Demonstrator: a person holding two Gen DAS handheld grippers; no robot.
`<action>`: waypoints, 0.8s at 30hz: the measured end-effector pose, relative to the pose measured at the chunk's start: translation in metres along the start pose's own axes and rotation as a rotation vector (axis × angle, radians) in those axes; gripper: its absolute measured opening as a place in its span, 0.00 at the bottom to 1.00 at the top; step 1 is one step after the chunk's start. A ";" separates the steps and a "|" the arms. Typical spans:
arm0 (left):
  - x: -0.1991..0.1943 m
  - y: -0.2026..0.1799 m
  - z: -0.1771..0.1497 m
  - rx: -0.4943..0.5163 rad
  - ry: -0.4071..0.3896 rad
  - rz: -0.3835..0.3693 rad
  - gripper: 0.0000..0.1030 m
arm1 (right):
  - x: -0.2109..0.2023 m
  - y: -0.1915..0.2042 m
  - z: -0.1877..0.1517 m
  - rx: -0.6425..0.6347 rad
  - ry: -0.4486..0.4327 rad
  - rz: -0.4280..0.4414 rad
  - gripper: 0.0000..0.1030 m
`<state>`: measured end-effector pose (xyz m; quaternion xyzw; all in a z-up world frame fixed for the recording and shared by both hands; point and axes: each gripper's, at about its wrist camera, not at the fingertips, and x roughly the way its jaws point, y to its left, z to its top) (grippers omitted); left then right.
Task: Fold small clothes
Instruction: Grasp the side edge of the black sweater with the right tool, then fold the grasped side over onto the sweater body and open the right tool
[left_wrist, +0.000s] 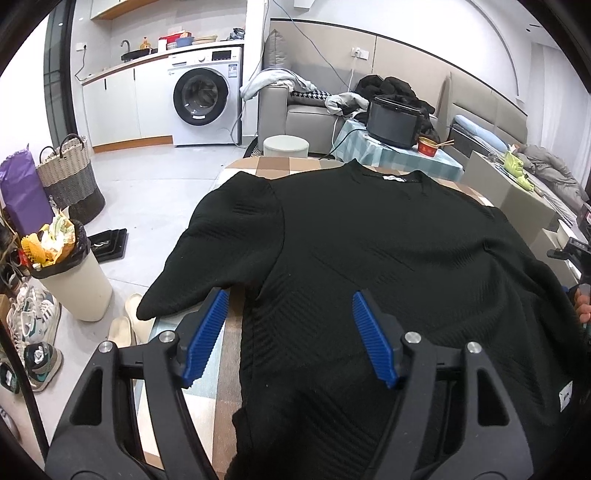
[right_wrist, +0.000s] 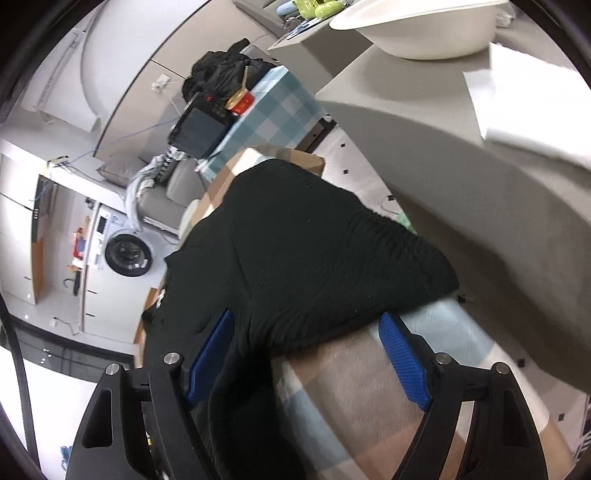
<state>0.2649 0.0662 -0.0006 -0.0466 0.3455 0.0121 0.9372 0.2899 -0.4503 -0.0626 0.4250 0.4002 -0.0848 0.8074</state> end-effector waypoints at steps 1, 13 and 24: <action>0.002 -0.001 0.000 -0.001 0.003 -0.005 0.66 | 0.002 0.002 0.002 -0.006 -0.004 -0.017 0.75; 0.013 -0.005 -0.013 0.006 0.017 -0.028 0.66 | 0.003 0.027 0.013 -0.174 -0.092 -0.160 0.08; 0.010 0.008 -0.022 -0.007 0.009 -0.026 0.66 | 0.011 0.202 -0.070 -0.890 0.037 0.225 0.08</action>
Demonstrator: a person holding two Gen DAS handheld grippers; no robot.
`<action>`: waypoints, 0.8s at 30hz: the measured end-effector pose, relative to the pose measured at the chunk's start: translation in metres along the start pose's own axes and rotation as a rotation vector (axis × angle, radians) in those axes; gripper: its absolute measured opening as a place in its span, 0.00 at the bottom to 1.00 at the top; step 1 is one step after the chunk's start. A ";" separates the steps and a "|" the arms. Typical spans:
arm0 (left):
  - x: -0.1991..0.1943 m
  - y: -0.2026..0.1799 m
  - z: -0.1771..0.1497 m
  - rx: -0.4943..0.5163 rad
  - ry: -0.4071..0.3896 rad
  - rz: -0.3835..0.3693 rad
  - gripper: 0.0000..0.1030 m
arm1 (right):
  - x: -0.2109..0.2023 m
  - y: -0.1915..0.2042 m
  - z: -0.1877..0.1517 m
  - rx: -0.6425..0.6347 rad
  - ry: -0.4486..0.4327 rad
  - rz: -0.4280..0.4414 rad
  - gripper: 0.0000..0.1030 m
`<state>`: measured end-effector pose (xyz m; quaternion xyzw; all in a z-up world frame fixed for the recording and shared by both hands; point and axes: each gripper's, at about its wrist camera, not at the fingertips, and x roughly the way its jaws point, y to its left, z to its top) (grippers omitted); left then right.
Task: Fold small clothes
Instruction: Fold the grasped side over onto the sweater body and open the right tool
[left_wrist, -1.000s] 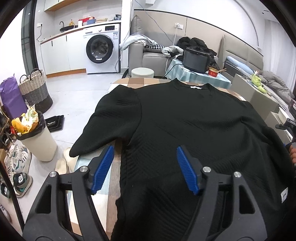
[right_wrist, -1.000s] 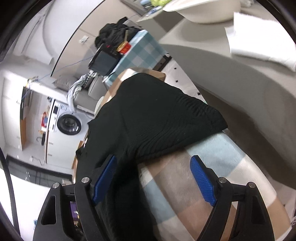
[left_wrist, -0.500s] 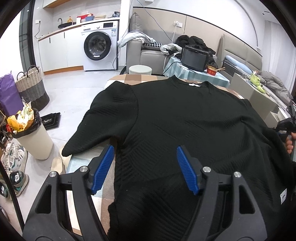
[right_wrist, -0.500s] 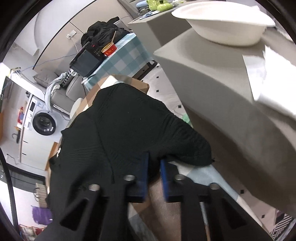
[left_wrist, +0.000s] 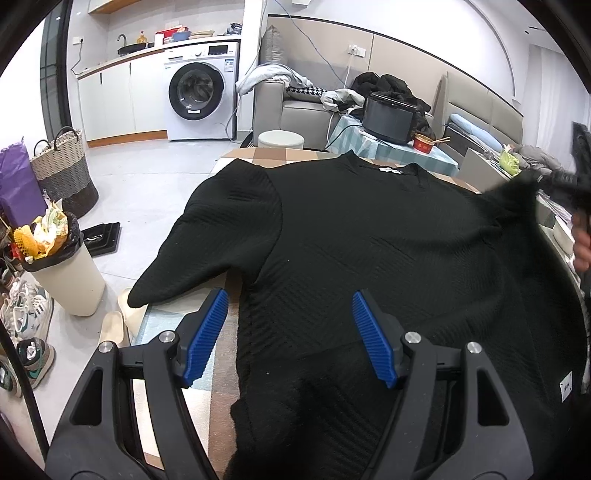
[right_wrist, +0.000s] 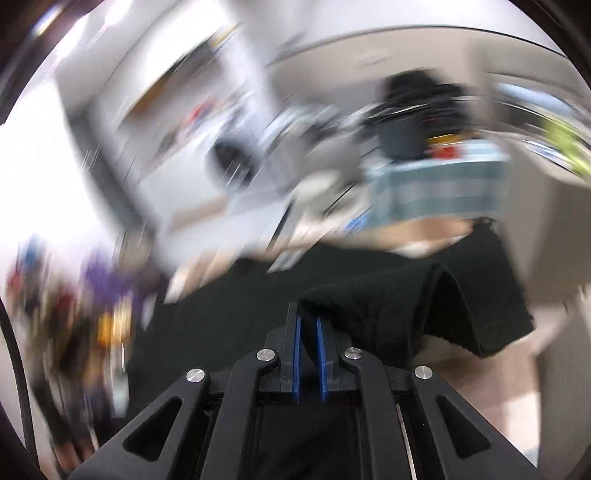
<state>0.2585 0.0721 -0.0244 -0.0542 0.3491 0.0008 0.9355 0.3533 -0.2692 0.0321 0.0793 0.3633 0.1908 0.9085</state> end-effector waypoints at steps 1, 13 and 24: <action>0.001 0.001 -0.001 -0.003 0.002 0.001 0.66 | 0.016 0.018 -0.009 -0.082 0.089 0.011 0.08; 0.004 0.004 -0.006 -0.027 0.023 -0.026 0.66 | 0.022 -0.012 -0.062 0.050 0.281 -0.106 0.49; -0.003 0.007 -0.008 -0.051 0.020 -0.017 0.66 | 0.020 -0.060 -0.040 0.455 0.131 0.084 0.49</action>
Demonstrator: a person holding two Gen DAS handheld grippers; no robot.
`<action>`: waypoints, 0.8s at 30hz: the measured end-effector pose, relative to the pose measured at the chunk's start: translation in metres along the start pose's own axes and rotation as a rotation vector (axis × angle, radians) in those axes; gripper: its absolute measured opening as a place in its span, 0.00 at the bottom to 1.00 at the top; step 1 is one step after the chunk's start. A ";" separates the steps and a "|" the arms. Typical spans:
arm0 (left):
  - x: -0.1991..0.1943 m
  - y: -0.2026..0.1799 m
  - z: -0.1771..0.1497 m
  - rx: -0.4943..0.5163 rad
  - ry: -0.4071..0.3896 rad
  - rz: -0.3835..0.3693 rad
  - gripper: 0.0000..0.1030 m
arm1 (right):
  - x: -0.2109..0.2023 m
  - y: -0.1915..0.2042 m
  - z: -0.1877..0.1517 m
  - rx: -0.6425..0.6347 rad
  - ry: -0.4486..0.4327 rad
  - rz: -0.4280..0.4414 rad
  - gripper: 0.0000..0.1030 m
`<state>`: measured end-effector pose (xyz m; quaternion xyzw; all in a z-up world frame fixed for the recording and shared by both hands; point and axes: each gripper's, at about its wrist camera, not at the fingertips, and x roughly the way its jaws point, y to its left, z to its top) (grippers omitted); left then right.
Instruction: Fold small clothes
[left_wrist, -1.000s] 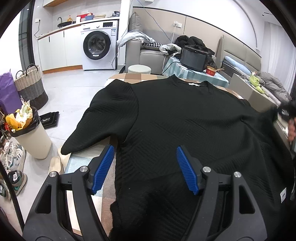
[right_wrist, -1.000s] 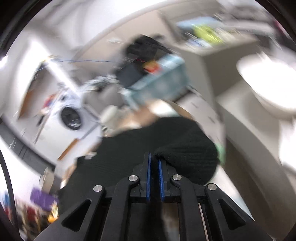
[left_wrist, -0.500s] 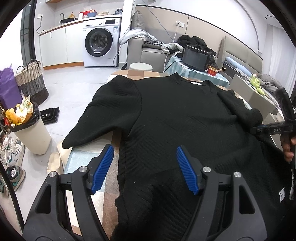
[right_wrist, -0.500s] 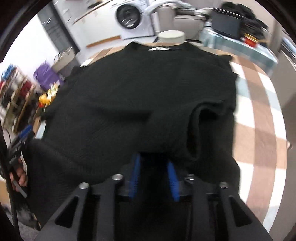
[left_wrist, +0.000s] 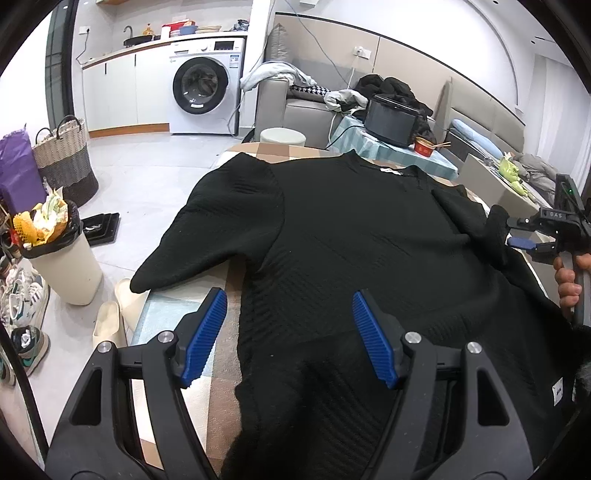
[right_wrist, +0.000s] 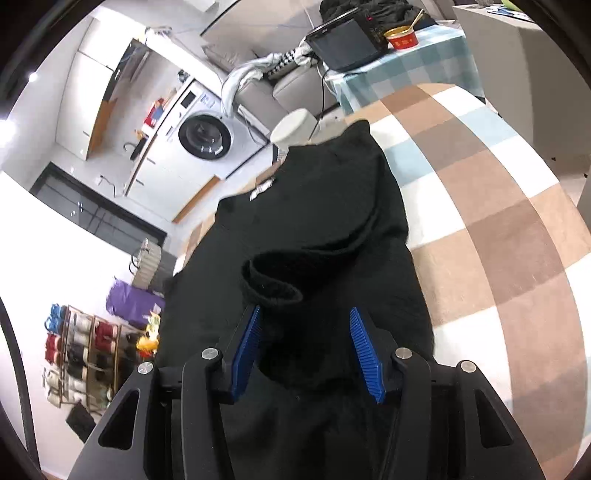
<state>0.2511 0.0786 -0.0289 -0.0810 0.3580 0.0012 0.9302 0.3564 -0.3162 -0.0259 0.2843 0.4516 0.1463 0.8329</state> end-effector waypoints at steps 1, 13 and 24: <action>0.000 0.000 -0.001 -0.005 0.002 -0.002 0.66 | 0.005 0.004 0.000 0.000 -0.004 0.000 0.49; -0.007 -0.002 -0.002 0.001 -0.007 -0.006 0.66 | 0.038 0.094 -0.027 -0.342 0.081 0.062 0.50; -0.005 -0.013 -0.004 0.019 0.004 -0.021 0.66 | 0.030 0.043 -0.002 -0.129 0.007 -0.113 0.51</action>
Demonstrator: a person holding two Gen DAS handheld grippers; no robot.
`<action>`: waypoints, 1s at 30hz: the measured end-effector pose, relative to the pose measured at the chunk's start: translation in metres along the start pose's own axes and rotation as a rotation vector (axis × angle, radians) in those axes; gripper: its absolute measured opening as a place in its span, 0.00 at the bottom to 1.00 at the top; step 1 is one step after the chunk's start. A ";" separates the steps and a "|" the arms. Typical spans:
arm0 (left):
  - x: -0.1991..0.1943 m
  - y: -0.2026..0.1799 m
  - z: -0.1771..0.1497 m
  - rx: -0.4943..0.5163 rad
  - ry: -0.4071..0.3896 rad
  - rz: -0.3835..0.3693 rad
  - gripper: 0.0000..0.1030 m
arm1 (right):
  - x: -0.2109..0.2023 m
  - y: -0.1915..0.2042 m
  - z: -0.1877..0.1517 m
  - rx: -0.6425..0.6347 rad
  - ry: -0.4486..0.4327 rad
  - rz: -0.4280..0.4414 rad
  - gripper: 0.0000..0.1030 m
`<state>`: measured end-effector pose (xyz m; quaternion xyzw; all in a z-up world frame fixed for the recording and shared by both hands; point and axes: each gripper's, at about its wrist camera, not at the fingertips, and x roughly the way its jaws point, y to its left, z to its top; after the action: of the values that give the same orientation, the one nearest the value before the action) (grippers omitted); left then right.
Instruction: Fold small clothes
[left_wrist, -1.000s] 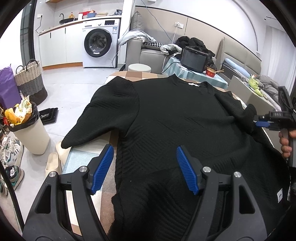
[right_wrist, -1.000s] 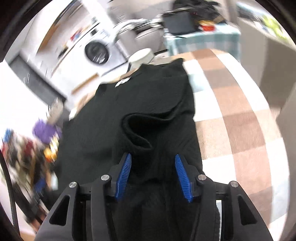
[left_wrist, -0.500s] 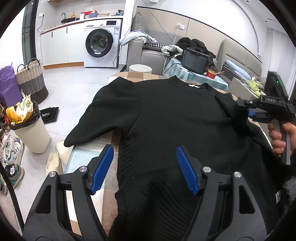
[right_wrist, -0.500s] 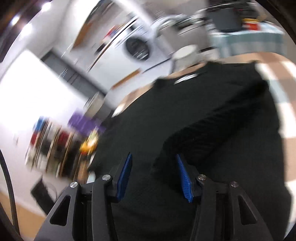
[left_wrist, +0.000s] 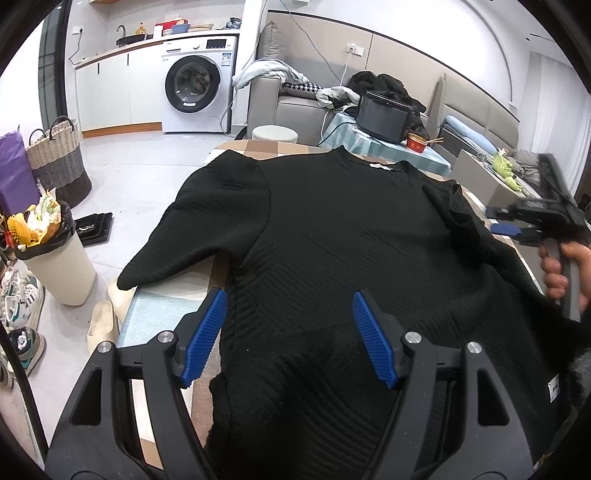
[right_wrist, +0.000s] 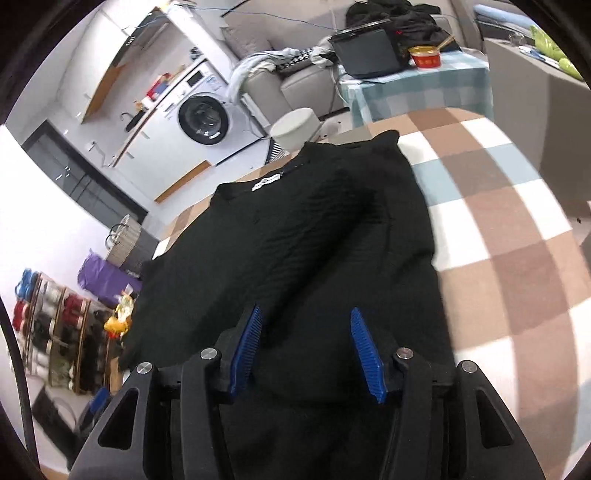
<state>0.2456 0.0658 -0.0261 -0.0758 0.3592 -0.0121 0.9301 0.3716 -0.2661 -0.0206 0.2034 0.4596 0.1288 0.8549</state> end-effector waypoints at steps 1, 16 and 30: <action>-0.001 0.000 0.000 0.002 -0.004 0.002 0.66 | 0.008 0.002 0.004 0.022 -0.002 0.009 0.53; -0.006 0.008 -0.005 -0.018 0.001 0.009 0.66 | -0.014 0.021 0.011 -0.184 -0.045 -0.140 0.61; -0.008 -0.012 -0.005 0.021 0.009 0.000 0.66 | 0.019 -0.020 -0.005 -0.130 0.081 -0.252 0.18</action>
<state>0.2365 0.0539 -0.0229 -0.0658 0.3633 -0.0161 0.9292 0.3786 -0.2749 -0.0458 0.0830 0.5061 0.0583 0.8565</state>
